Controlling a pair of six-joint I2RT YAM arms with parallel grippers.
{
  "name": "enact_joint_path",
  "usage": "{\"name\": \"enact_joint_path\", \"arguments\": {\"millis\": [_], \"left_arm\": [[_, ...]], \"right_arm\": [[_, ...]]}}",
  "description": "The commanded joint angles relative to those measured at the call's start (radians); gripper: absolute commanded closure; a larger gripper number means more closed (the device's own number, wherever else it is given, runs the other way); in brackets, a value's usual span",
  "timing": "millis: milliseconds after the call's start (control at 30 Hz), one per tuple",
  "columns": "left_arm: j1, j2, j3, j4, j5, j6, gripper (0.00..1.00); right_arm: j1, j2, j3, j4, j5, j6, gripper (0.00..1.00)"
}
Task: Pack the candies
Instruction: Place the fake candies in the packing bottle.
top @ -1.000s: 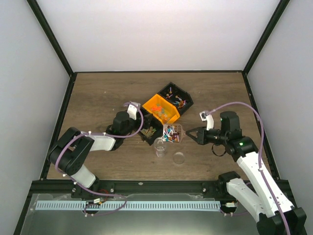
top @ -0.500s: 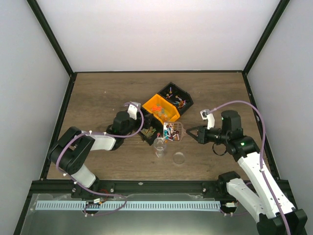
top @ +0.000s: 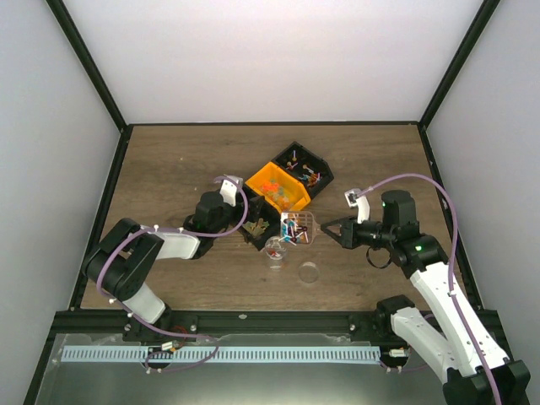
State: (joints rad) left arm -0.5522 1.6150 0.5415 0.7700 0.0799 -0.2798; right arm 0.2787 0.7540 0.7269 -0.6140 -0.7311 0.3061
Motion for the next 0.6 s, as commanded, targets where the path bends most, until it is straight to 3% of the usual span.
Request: {"name": "enact_joint_path", "arguments": {"millis": [0,567], "left_arm": [[0.003,0.035,-0.012,-0.059,0.019,-0.025,0.0],[0.005,0.038,-0.011,-0.057,0.028,-0.03,0.0]], "right_arm": [[0.012,-0.013,0.061,-0.014,-0.015,-0.019,0.99],[0.06,-0.019,0.067,-0.018,0.06,-0.024,0.99]]}}
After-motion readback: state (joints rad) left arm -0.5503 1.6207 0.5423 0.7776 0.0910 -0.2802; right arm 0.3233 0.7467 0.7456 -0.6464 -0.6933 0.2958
